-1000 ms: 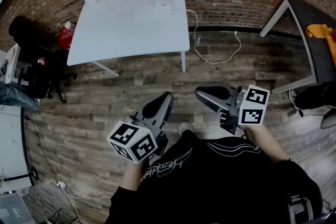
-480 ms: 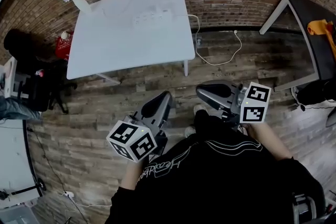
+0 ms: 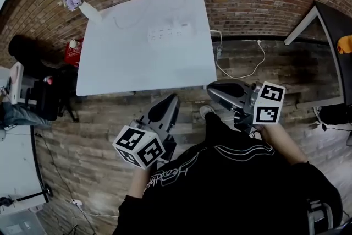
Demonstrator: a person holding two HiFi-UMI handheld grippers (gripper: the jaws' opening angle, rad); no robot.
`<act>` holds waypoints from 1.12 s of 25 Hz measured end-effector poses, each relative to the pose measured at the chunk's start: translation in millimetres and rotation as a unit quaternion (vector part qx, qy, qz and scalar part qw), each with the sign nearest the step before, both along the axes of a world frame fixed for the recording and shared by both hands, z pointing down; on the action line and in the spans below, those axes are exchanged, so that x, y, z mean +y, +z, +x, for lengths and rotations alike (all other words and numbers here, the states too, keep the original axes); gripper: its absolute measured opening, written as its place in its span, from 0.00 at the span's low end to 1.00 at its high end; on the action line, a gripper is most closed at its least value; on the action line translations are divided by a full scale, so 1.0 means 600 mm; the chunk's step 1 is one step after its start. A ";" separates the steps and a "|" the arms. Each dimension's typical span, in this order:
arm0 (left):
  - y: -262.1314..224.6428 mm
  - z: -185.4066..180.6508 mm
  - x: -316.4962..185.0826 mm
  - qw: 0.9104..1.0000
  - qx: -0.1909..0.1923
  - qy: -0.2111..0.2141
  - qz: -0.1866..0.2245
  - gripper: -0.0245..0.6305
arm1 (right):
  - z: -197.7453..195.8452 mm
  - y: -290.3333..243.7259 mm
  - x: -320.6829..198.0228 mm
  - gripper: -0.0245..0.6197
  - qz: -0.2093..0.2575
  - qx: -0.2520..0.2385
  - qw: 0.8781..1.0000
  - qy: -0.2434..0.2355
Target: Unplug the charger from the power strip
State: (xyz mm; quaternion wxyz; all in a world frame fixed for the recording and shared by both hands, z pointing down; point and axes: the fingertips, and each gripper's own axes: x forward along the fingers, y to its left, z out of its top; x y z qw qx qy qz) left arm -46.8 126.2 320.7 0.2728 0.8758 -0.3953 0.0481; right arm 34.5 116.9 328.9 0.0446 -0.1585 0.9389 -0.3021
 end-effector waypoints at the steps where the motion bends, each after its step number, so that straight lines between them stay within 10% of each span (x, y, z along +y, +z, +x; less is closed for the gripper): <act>1: -0.001 -0.005 -0.025 1.000 0.001 -0.006 0.000 0.04 | -0.004 0.000 -0.025 0.04 0.000 0.000 1.000 -0.004; 28: 0.174 -0.162 -0.451 0.983 -0.058 -0.147 -0.095 0.24 | -0.008 0.065 -0.445 0.04 0.005 0.048 0.998 -0.034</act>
